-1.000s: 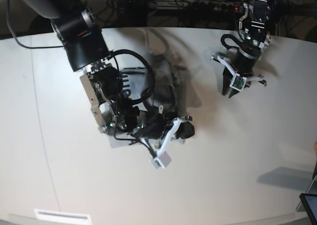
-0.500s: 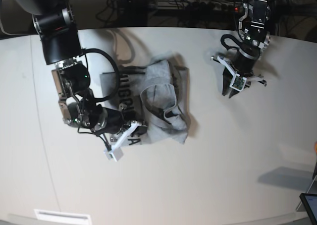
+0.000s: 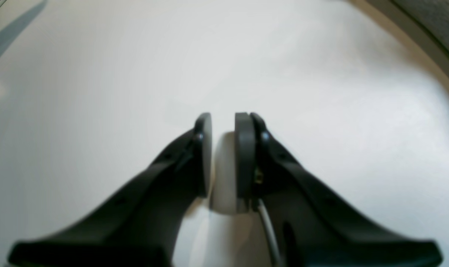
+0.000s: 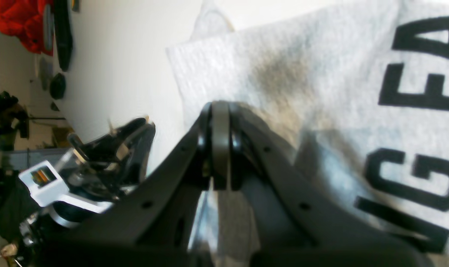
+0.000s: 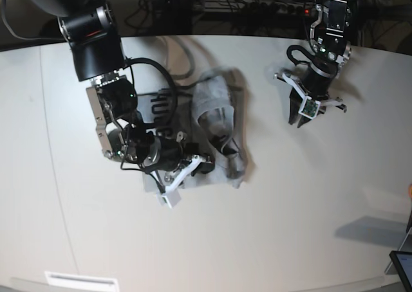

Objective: Fold the T-shirt properly
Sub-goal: 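Grasp the folded fabric with the right gripper and pull it back out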

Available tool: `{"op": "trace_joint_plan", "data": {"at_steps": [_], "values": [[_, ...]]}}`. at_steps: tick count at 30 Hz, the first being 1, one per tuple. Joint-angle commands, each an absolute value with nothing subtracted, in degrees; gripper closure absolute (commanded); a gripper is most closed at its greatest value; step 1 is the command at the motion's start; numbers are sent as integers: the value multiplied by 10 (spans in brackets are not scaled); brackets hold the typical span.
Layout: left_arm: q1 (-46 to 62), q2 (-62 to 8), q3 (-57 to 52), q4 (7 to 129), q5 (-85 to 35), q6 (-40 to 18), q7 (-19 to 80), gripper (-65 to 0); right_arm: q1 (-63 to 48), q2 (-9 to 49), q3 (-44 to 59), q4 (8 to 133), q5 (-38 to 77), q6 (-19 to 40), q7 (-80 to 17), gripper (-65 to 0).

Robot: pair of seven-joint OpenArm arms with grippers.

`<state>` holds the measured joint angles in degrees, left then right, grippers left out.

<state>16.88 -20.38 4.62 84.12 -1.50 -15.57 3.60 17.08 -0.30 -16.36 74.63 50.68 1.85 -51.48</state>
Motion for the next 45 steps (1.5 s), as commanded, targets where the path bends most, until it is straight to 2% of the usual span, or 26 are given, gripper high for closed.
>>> {"op": "trace_joint_plan", "data": {"at_steps": [1,13,20,22,26,28,34,45], "values": [[177,-209,47,838,0,-165,77,-106,186,-10,-162,744,515,22,-508,-1],[177,-211,47,837,0,-165,78,-106,190,-29,-163,713,514,24,-504,-1],[177,-210,47,844,0,-165,75,-106,181,-4,-162,848,514,19,-553,-1],[177,-209,47,844,0,-165,75,-106,151,0,-157,901,516,-2,-563,-1],[177,-209,47,840,0,-165,74,-106,67,5,-157,987,516,-93,-564,-1],[176,-210,47,840,0,-165,74,-106,25,5,-157,1005,516,-117,-554,-1],[176,-211,47,840,0,-165,74,-106,-51,8,-161,1021,514,-125,-509,-1],[178,-208,50,839,0,-165,74,-106,-78,37,-156,1086,515,-144,-512,-3]]}}
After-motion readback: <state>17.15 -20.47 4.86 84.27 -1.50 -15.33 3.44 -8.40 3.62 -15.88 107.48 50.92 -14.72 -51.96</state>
